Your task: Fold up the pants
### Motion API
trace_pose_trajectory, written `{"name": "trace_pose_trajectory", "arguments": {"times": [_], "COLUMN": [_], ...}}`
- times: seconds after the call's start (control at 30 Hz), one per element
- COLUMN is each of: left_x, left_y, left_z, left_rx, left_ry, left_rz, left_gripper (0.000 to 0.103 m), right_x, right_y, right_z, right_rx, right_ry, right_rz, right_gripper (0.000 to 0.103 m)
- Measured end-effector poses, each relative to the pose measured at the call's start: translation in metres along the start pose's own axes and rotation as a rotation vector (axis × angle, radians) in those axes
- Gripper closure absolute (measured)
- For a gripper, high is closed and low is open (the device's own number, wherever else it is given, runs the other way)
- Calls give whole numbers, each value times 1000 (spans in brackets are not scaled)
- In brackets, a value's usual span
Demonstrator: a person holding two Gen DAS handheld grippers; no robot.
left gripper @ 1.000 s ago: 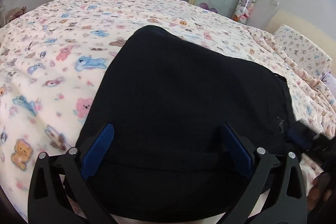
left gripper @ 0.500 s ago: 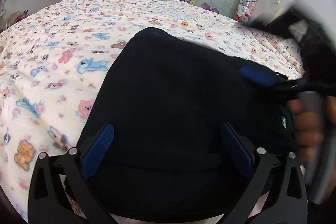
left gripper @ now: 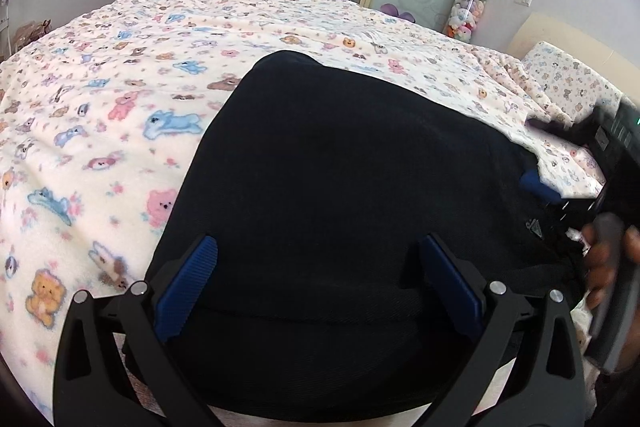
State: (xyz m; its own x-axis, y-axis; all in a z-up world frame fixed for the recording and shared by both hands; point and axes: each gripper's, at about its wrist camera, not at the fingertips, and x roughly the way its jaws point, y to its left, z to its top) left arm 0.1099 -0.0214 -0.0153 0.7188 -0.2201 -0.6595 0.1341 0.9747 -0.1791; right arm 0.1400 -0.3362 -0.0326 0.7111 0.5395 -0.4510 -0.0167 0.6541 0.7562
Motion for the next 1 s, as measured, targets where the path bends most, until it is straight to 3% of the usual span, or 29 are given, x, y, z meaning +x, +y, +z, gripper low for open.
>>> {"name": "trace_pose_trajectory", "arguments": {"times": [0.13,0.2,0.33,0.4,0.5,0.77,1.0], "left_x": [0,0,-2,-4,-4,-10,-31], "left_y": [-1,0,1,3,0,-7,-18], "left_z": [-1,0,0,0,-1,-1,1], "left_rx": [1,-5,-14,-21,-2,35,126], "left_ry": [3,1,-2,-11,-11,-35,-141], "left_rz": [6,1,-5,-13,5,53,118], "left_gripper": [2,2,2,2,2,2,2], "right_x": [-20,-47,-65,-61,-52,-80,-95], "right_y": [6,16,35,24,17,49,73], "right_z": [-3,-17,-56,-72,-80,-89,-95], "right_rx": [23,-23,-112,-95,-114,-293,-483], "right_ry": [2,-15,50,92,88,-101,-260], "right_rz": [0,-13,110,42,51,-36,-271], "right_gripper": [28,19,19,19,19,17,8]}}
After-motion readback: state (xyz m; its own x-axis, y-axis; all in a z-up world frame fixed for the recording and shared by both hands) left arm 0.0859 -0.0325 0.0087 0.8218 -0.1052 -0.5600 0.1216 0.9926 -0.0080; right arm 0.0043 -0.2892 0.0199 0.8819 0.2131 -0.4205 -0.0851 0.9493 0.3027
